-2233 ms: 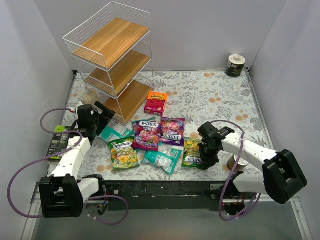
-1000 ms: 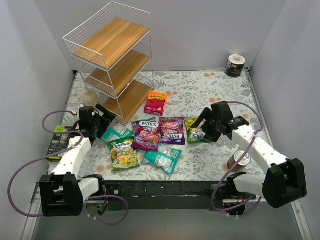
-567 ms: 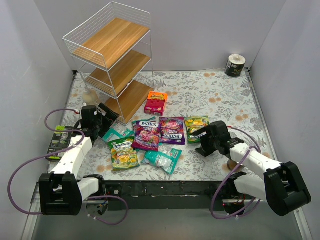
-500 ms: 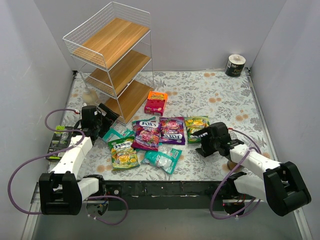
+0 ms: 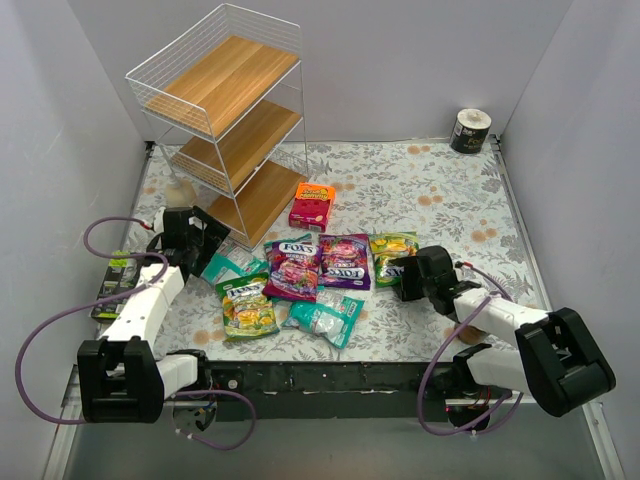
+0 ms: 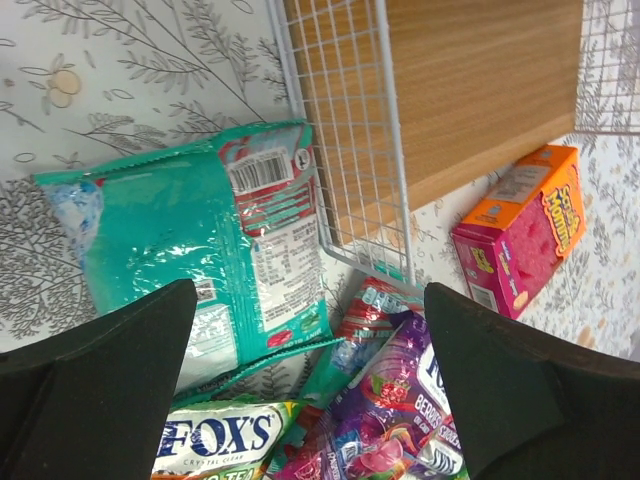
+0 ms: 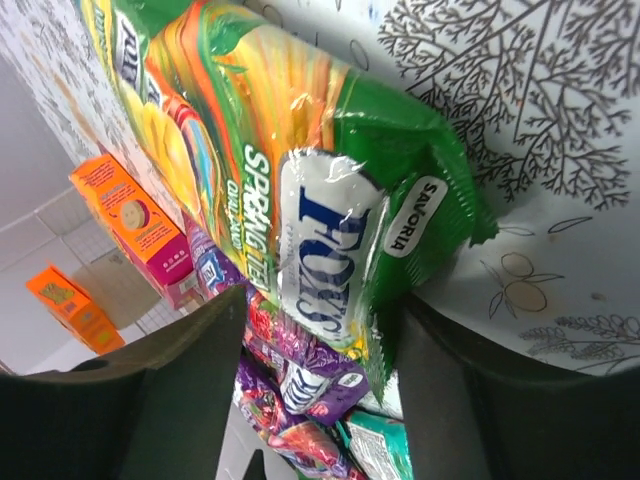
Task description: Place and organize the candy bags onto the shelf
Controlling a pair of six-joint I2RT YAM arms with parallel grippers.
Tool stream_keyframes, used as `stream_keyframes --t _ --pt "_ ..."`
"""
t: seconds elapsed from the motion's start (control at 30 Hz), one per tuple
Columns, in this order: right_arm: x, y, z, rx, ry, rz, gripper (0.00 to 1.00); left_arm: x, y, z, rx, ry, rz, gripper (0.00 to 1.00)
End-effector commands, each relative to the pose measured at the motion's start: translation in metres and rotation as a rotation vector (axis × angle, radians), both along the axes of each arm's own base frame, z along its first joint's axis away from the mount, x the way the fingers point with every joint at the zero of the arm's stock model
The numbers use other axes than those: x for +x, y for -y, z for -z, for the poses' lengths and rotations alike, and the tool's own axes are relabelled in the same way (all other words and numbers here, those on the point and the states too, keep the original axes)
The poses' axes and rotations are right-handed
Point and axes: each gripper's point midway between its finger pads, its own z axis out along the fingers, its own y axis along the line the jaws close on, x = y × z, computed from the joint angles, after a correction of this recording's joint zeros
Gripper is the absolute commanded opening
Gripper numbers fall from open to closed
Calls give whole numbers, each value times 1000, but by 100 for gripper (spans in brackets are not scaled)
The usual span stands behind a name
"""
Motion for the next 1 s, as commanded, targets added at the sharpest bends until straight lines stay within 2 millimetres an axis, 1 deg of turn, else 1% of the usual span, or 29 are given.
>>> stream_keyframes --t 0.0,0.03,0.1,0.13,0.2,0.23,0.27,0.33,0.4,0.43,0.47,0.5,0.53,0.57,0.6,0.67,0.7,0.73,0.8,0.87,0.9,0.93,0.97 --pt "-11 19 28 -73 -105 84 62 -1 -12 -7 33 -19 -72 98" --pt "-13 20 30 -71 -117 89 53 -1 -11 -6 29 -22 -71 98" --pt "-14 19 34 -69 -125 91 44 0 -10 -5 27 -25 -65 98" --pt "-15 19 36 -68 -126 90 32 0 -10 -5 25 -28 -65 98" --pt "-15 19 37 -70 -125 84 19 1 -10 -6 26 -25 -64 98" --pt "-13 18 35 -70 -114 77 7 1 -10 -7 25 -27 -63 98" --pt "-12 17 32 -75 -102 68 3 1 -10 -7 29 -28 -65 98" --pt "-9 17 28 -107 -76 29 1 1 -11 -8 30 -30 -66 98" --pt "3 12 13 -127 -26 -9 1 1 -12 -6 34 -35 -76 98" --pt "4 11 10 -169 -13 -59 1 -1 -12 -4 30 -45 -82 98" --pt "16 4 -8 -172 33 -82 1 -1 -13 -4 31 -49 -87 98" --pt "22 3 -17 -192 60 -105 1 -3 -14 0 29 -63 -92 98" --pt "20 5 -18 -241 56 -145 1 -5 -13 3 26 -77 -95 98" --pt "26 3 -30 -254 89 -163 1 -7 -13 7 25 -96 -99 98" --pt "36 0 -46 -264 132 -169 1 -9 -14 9 25 -106 -102 98" --pt "44 -2 -66 -306 200 -215 1 -14 -13 18 17 -142 -108 98" --pt "51 -5 -83 -310 242 -220 1 -15 -12 20 13 -148 -106 98" --pt "54 -6 -91 -318 264 -231 1 -17 -10 24 4 -159 -99 98" --pt "59 -8 -113 -344 330 -258 1 -18 -8 26 -8 -163 -98 98" --pt "67 -11 -146 -345 414 -261 1 -17 -5 27 -23 -159 -85 98" --pt "69 -12 -155 -364 447 -278 1 -17 -4 27 -28 -156 -81 98" --pt "74 -15 -177 -360 501 -277 1 -16 -3 26 -29 -149 -74 98" --pt "75 -16 -189 -365 531 -284 1 -15 -1 27 -35 -150 -65 98"
